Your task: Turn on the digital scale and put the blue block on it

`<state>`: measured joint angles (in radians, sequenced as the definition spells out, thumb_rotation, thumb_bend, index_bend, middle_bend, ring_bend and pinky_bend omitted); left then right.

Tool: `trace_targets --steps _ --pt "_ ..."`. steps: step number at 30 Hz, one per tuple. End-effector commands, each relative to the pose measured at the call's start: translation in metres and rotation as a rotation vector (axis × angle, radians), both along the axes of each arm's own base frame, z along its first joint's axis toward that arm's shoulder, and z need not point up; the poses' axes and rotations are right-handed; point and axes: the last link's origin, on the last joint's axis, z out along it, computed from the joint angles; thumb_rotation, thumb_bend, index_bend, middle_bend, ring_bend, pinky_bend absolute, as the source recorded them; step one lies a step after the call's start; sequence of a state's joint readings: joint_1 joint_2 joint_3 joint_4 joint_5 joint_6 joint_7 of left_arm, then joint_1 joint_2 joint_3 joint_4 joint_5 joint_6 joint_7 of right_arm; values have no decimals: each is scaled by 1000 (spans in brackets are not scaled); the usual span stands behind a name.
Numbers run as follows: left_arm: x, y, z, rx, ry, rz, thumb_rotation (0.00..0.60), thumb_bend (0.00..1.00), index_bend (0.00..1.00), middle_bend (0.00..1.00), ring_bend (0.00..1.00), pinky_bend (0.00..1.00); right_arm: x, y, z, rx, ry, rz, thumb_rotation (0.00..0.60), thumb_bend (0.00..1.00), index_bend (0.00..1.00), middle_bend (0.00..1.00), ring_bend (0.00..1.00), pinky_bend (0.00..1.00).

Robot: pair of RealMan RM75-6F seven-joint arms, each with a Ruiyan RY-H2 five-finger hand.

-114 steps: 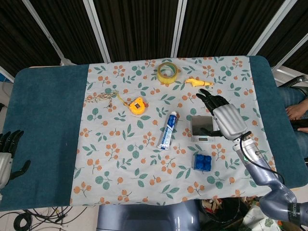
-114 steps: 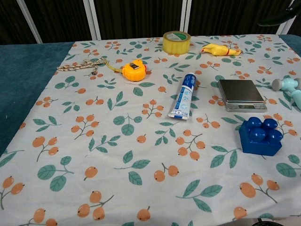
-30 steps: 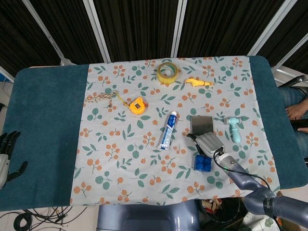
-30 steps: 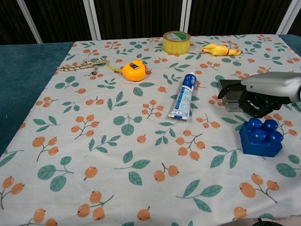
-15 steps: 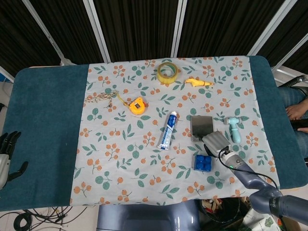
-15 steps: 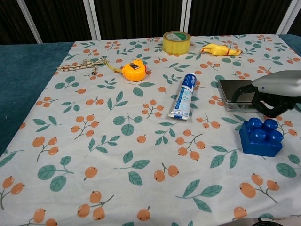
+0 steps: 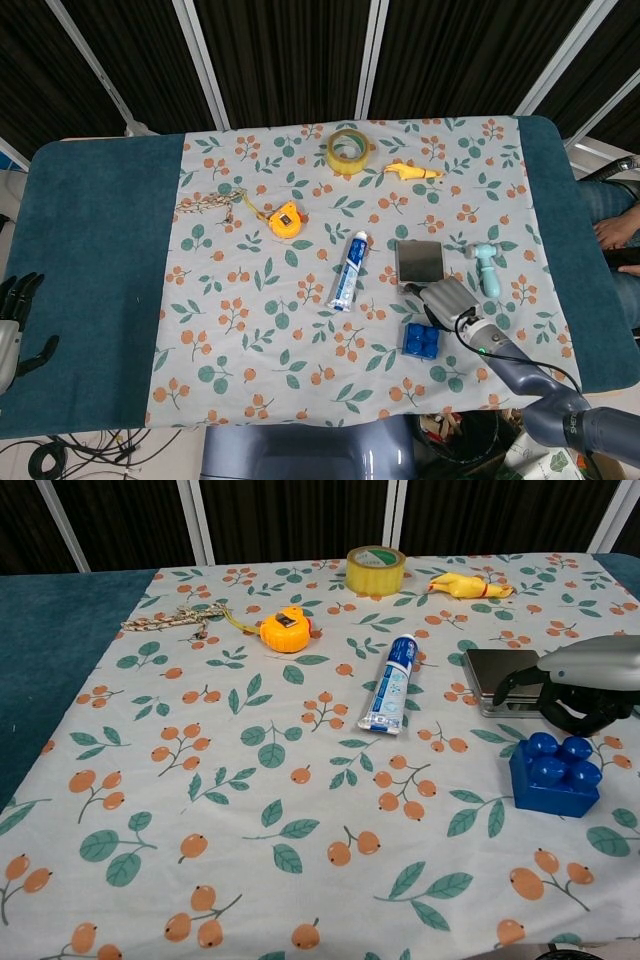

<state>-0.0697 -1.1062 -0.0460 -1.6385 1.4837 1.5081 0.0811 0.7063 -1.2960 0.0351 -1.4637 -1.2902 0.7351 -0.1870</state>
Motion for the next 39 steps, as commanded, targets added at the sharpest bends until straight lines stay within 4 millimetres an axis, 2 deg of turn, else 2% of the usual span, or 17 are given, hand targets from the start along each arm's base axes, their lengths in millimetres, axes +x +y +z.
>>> trace_targets --steps 1,39 --pt "0 0 0 0 0 0 600 300 12 74 28 29 0 -1 -1 -2 -1 -3 600 764 209 686 785 629" --pt "0 0 1 0 2 2 600 300 12 75 28 29 1 -3 -5 1 4 -16 600 765 211 689 786 629"
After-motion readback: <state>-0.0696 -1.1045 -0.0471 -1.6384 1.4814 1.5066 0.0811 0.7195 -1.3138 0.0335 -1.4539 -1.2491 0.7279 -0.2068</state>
